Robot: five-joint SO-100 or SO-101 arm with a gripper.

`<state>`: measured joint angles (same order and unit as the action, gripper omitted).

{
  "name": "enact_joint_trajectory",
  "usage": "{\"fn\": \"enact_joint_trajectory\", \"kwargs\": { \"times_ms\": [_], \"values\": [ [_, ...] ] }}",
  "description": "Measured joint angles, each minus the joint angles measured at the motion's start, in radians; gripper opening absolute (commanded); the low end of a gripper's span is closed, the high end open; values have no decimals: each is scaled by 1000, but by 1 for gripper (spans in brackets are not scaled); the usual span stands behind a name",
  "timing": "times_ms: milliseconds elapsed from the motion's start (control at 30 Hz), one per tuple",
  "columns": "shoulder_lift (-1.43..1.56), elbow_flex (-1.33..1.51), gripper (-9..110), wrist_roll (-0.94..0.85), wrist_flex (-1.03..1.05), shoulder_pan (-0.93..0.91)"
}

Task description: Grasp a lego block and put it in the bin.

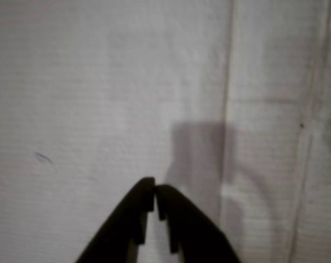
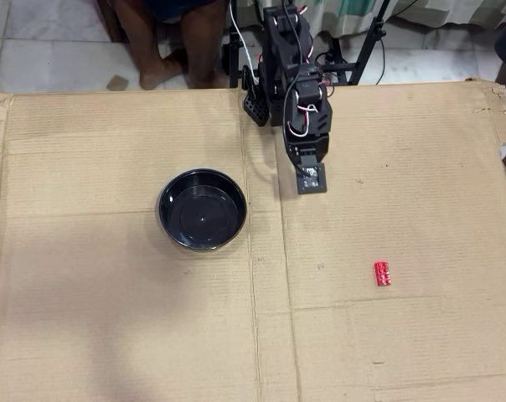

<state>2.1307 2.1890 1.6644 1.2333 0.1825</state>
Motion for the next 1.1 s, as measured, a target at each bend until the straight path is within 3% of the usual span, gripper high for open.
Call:
{"fn": "enact_joint_trajectory", "kwargs": {
  "times_ms": [200,800,1100],
  "values": [
    [-172,-176,1,84,0,51],
    [-535,-557,1,98,-5,166],
    [-736,-739,19,101,-5,216]
  ]
}}
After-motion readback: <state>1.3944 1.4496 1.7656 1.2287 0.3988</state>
